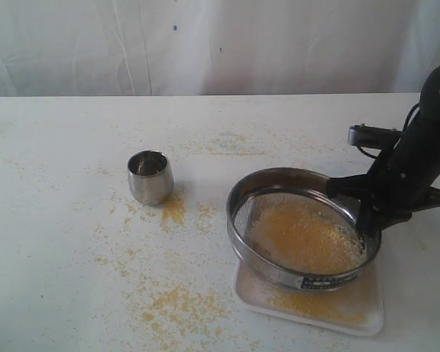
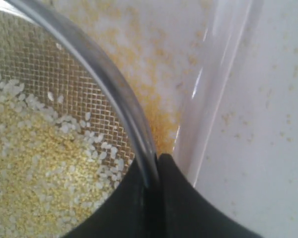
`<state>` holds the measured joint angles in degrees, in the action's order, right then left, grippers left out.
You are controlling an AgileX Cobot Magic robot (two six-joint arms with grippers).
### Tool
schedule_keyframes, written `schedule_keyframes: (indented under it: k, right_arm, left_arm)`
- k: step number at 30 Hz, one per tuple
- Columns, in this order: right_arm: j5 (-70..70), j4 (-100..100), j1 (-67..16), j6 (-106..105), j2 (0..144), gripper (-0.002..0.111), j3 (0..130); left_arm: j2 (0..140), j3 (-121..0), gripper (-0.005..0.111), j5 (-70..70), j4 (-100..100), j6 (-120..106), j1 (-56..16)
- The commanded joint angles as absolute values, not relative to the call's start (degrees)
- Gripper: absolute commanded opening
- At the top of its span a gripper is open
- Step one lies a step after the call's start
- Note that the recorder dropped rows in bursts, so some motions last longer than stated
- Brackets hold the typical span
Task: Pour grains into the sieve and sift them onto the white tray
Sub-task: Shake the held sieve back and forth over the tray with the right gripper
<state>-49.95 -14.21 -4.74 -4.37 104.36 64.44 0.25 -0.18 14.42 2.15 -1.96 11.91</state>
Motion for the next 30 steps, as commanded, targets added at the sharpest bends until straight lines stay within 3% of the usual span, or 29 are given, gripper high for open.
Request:
schedule_keyframes:
  k: [1, 8, 13, 18, 23, 27, 30]
  right_arm:
    - [-55.61, -15.53, -4.83, -3.20, 102.60, 0.000, 64.21]
    - [-41.46, -13.53, -5.13, -5.80, 102.20, 0.000, 63.29]
    - [-57.87, -13.64, -5.13, -5.84, 102.20, 0.000, 63.07]
    - [-43.03, -11.85, -5.13, -6.08, 102.20, 0.000, 63.51]
    - [-57.14, -11.71, -5.13, -5.86, 102.10, 0.000, 62.24]
    - [-38.49, -10.44, -5.13, -7.74, 102.62, 0.000, 61.96]
    - [-39.05, -10.22, -5.13, -7.47, 102.34, 0.000, 62.34]
  left_arm:
    - [0.00, 0.00, 0.000, 14.57, 2.51, -1.54, 11.90]
    - [0.00, 0.00, 0.000, 14.57, 2.51, -1.54, 11.90]
    - [0.00, 0.00, 0.000, 14.57, 2.51, -1.54, 11.90]
    - [0.00, 0.00, 0.000, 14.57, 2.51, -1.54, 11.90]
    - [0.00, 0.00, 0.000, 14.57, 2.51, -1.54, 11.90]
    - [0.00, 0.00, 0.000, 14.57, 2.51, -1.54, 11.90]
    - [0.00, 0.00, 0.000, 14.57, 2.51, -1.54, 11.90]
